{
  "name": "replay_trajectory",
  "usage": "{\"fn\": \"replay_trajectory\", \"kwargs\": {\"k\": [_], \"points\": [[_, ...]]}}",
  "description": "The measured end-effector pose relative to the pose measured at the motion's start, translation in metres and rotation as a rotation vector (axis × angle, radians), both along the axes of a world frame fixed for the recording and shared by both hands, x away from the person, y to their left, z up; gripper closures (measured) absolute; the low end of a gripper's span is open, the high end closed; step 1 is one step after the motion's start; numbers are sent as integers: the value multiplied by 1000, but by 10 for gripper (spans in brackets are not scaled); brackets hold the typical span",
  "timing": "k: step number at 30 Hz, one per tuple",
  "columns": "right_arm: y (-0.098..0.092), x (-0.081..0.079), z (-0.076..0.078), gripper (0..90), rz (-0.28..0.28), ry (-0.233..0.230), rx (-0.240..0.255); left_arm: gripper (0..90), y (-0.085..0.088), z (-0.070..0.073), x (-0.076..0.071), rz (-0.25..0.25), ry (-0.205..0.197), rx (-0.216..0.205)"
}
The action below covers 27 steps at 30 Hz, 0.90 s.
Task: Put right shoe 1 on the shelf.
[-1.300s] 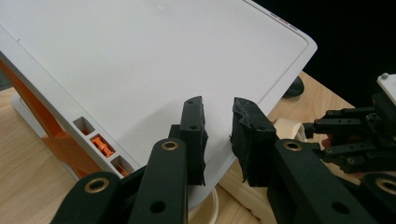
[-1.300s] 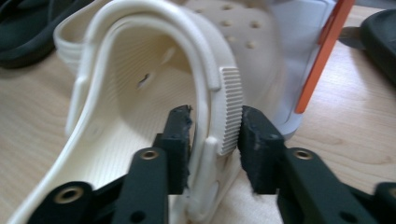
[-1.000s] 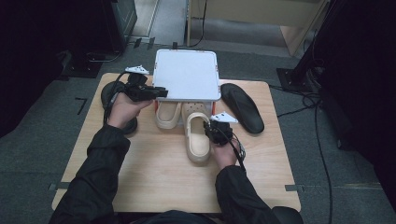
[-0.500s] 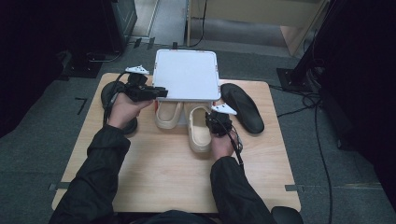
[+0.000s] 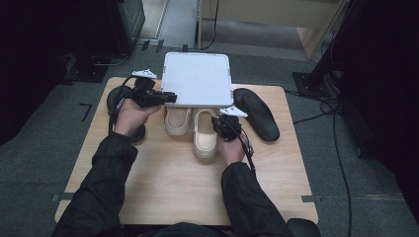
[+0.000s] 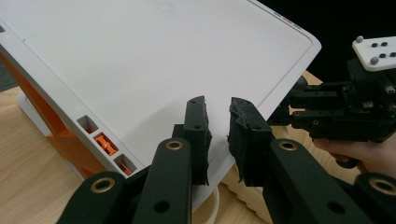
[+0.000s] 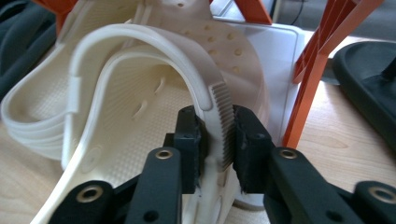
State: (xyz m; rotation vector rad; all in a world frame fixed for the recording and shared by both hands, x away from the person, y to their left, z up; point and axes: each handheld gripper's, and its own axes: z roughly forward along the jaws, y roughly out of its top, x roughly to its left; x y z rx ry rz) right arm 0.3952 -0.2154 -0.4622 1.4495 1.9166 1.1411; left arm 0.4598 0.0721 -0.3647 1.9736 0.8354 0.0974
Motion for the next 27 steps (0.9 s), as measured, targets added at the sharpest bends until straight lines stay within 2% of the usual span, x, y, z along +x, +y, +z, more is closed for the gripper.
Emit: {"fn": "replay_trajectory", "kwargs": {"k": [2, 3, 4, 5, 8, 9, 11, 13, 14, 16, 17, 19, 21, 23, 26, 27], "points": [[-3, -1, 0, 718, 15, 12, 1, 772, 0, 0, 0, 0, 0, 0], [-4, -2, 0, 712, 20, 12, 12, 772, 0, 0, 0, -1, 3, -4], [-9, -3, 1, 666, 37, 25, 47, 772, 0, 0, 0, 0, 3, -4], [-10, -4, 2, 642, 43, 23, 54, 772, 0, 0, 0, 1, 1, -1], [-11, -7, 4, 607, 54, 32, 53, 771, 0, 0, 0, 3, 0, 2], [-14, -13, 7, 593, 73, 37, 59, 771, 0, 0, 0, 4, 3, -3], [-16, -16, 8, 585, 79, 37, 67, 771, 0, 0, 0, 4, 5, -5], [-23, -29, 14, 571, 98, 37, 97, 771, 0, 0, 0, 6, 4, -1], [-23, -29, 14, 571, 98, 37, 97, 771, 0, 0, 0, 6, 4, -1], [-25, -40, 19, 633, 115, 32, 99, 772, -1, 0, -1, 7, 3, 0], [-25, -50, 22, 698, 138, 22, 93, 772, -1, 0, -1, 8, 4, 0], [-23, -56, 23, 726, 158, 17, 77, 773, 0, 0, -1, 8, 6, -2], [-16, -74, 19, 796, 210, 6, 45, 772, 0, 0, 0, 7, 10, -8], [-14, -78, 17, 802, 218, 7, 46, 772, 0, 0, 0, 7, 14, -8], [-5, -95, 11, 802, 276, 13, 45, 772, 0, 0, 0, 7, 13, -9], [-5, -95, 11, 802, 276, 13, 45, 772, 0, 0, 0, 6, 13, -9]]}}
